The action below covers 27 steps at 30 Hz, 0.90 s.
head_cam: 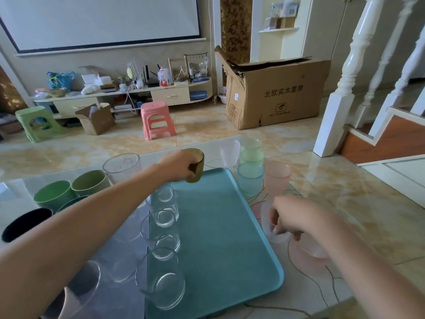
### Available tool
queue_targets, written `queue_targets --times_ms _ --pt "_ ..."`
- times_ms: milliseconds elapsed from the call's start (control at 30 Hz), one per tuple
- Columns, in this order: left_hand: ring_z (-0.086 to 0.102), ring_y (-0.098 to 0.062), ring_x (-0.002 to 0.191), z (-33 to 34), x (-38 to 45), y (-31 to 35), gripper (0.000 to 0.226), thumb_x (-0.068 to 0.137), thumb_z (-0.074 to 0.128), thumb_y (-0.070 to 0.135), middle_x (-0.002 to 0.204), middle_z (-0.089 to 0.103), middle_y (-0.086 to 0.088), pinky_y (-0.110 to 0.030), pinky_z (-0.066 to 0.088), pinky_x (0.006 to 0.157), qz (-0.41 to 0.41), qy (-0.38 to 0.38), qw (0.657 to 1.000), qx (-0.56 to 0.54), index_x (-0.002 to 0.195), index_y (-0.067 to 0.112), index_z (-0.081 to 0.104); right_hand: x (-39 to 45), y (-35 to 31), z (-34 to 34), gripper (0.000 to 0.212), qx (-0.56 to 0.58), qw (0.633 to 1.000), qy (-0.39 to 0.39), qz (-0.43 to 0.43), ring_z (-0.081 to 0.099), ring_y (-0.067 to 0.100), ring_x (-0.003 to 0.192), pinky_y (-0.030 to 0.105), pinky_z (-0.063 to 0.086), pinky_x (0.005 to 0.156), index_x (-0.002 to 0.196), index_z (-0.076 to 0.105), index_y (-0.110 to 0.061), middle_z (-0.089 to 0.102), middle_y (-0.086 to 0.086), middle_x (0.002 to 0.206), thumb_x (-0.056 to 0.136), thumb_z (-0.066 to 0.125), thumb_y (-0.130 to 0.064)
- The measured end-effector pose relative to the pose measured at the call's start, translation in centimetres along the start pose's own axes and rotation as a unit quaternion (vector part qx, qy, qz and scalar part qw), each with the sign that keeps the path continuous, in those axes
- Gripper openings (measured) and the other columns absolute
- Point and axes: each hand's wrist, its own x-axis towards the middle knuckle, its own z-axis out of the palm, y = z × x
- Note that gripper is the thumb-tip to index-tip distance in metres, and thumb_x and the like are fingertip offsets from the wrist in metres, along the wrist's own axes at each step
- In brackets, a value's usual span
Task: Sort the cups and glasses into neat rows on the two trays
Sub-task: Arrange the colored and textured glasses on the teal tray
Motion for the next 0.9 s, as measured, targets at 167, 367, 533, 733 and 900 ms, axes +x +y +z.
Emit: queue_targets --times_ms 167,367,533,733,900 --pt "0.052 -0.023 0.075 1.5 0.8 -0.1 0.014 0.079 0.064 0.017 0.067 0.051 0.001 -0.027 0.033 0.073 -0.032 -0.001 0.998 0.054 0.072 0.016 0.052 0.1 0.2 -0.4 0.017 0.002 1.0 -0.03 -0.004 0.058 0.019 0.05 0.026 0.052 0.067 0.102 0.071 -0.011 0.072 0.01 0.103 0.087 0.063 -0.016" --pt "0.047 -0.021 0.082 2.4 0.7 -0.4 0.016 0.083 0.063 0.02 0.07 0.05 0.001 -0.033 0.036 0.095 -0.051 -0.022 0.993 0.101 0.073 0.017 0.051 0.5 0.3 -0.5 0.018 -0.008 0.999 -0.044 -0.004 0.057 0.016 0.045 0.024 0.051 0.067 0.103 0.071 -0.013 0.074 0.008 0.101 0.086 0.065 -0.018" --pt "0.056 -0.024 0.1 2.4 0.6 -0.8 0.019 0.085 0.065 0.026 0.078 0.054 -0.001 -0.034 0.032 0.106 -0.052 -0.046 0.992 0.106 0.077 0.015 0.052 0.3 0.1 -0.7 0.017 -0.001 1.0 -0.031 -0.002 0.051 0.012 0.04 0.021 0.047 0.054 0.102 0.071 -0.012 0.067 0.001 0.071 0.085 0.065 -0.013" --pt "0.057 -0.022 0.104 1.5 0.3 0.3 0.025 0.083 0.062 0.033 0.093 0.064 -0.001 -0.033 0.014 0.116 0.022 0.039 0.991 0.128 0.098 0.013 0.059 0.7 -0.1 -0.5 0.02 -0.043 0.997 0.064 0.006 0.054 0.015 0.059 0.026 0.046 0.064 0.093 0.069 -0.019 0.066 -0.003 0.086 0.085 0.055 -0.006" --pt "0.051 -0.02 0.125 0.7 -1.5 4.5 0.04 0.09 0.054 0.036 0.129 0.059 -0.004 -0.033 0.001 0.118 0.207 0.221 0.949 0.084 0.122 0.013 0.056 1.4 0.6 -1.2 0.022 0.067 0.985 0.155 -0.045 0.063 0.023 0.082 0.029 0.044 0.066 0.074 0.063 -0.029 0.067 -0.003 0.082 0.086 0.055 -0.012"
